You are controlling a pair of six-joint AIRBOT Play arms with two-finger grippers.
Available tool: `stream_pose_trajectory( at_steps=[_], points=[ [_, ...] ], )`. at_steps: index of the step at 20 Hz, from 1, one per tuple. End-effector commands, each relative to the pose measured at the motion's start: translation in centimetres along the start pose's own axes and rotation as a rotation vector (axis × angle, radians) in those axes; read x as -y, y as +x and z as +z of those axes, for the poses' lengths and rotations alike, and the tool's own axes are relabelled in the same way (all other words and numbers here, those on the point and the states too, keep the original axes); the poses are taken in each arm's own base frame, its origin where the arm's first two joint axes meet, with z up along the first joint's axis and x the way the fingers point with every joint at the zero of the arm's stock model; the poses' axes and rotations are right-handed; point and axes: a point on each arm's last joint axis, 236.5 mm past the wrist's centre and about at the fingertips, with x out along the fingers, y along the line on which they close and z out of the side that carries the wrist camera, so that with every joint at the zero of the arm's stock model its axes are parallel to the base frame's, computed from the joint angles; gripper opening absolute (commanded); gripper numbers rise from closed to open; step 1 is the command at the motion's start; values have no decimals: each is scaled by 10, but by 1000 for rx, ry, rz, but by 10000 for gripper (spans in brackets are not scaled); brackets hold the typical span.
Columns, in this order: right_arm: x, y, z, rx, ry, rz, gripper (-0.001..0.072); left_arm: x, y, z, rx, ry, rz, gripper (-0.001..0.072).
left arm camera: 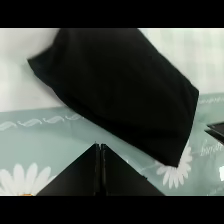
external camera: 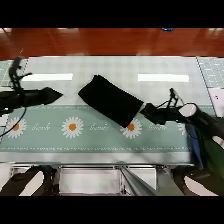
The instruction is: Fold the shirts.
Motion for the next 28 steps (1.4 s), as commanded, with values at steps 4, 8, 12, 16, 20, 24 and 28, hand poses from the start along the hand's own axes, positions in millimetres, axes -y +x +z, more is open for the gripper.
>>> stream_pose_trajectory(
  at_steps=[4,8,12,16,20,24,28],
  points=[
    [-37,57,-9,-135,56,172,417,6,27,-27,-97,-3,-27,16],
    [-65,67,-7,-187,-25,218,255,2,30,-25,-89,-12,-19,16],
    [-124,45,2,-206,-248,321,25,-1,34,-26,-100,-25,-20,16],
    [-182,-4,46,-142,-482,244,25,3,41,-29,-121,-73,-58,16],
    [-219,-88,109,-8,-538,206,25,45,44,-26,-98,-51,-182,15],
    [-210,-176,146,70,-499,190,25,56,45,-34,-126,-35,-205,15],
    [-145,-258,173,168,-385,81,24,80,14,-17,-33,59,-231,16]
  ],
)
